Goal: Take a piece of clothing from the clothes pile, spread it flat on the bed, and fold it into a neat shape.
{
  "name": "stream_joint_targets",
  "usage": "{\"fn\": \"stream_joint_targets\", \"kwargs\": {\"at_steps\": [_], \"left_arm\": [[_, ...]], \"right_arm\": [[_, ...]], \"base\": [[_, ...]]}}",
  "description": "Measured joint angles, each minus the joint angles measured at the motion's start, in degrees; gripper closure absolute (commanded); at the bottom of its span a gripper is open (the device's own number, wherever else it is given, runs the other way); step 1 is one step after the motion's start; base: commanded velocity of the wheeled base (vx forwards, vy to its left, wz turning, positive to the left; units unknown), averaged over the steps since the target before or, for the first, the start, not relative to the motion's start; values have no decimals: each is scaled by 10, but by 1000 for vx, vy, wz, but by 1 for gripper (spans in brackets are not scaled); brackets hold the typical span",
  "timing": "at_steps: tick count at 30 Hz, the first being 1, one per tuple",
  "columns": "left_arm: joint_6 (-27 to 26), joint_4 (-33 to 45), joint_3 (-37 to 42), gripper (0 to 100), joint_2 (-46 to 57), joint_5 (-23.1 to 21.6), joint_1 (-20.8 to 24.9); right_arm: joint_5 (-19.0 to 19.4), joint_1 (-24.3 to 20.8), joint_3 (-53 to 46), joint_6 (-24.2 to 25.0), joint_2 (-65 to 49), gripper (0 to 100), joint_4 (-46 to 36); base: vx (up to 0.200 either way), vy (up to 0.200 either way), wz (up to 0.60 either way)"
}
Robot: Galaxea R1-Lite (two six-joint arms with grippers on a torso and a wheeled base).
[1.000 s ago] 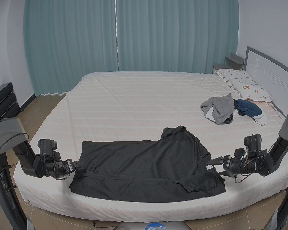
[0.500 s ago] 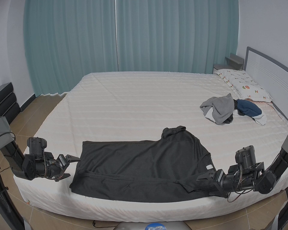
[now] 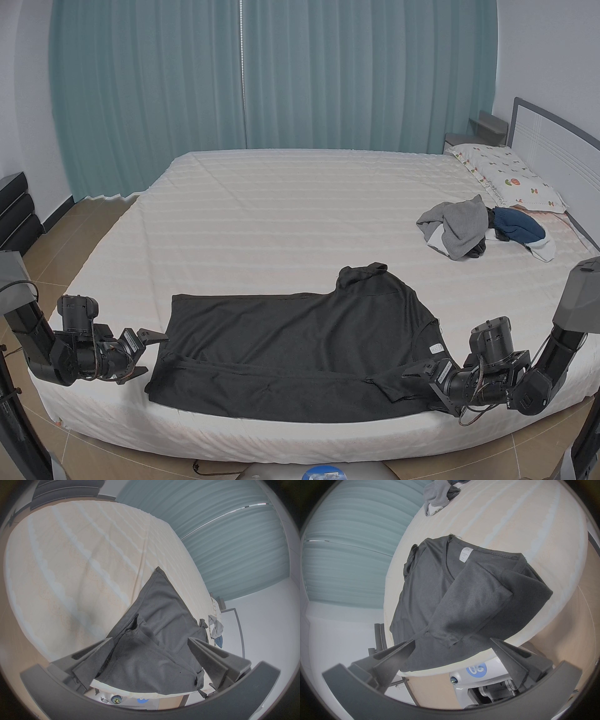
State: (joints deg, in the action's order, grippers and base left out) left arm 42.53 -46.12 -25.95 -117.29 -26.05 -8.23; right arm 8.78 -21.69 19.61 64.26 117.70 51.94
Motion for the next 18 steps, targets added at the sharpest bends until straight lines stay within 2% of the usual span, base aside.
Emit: {"fn": "stream_joint_targets", "kwargs": {"at_steps": [14, 15, 18], "left_arm": [[-4, -3, 5, 0, -6, 0, 0], [-4, -3, 5, 0, -6, 0, 0], [-5, -3, 5, 0, -6, 0, 0]], "right_arm": [[-20, 1, -8, 0, 34, 0, 58], [-20, 1, -9, 0, 35, 100, 58], [-23, 2, -9, 0, 40, 100, 58]], "base": [[0, 0, 0], [0, 0, 0], [0, 0, 0]]}}
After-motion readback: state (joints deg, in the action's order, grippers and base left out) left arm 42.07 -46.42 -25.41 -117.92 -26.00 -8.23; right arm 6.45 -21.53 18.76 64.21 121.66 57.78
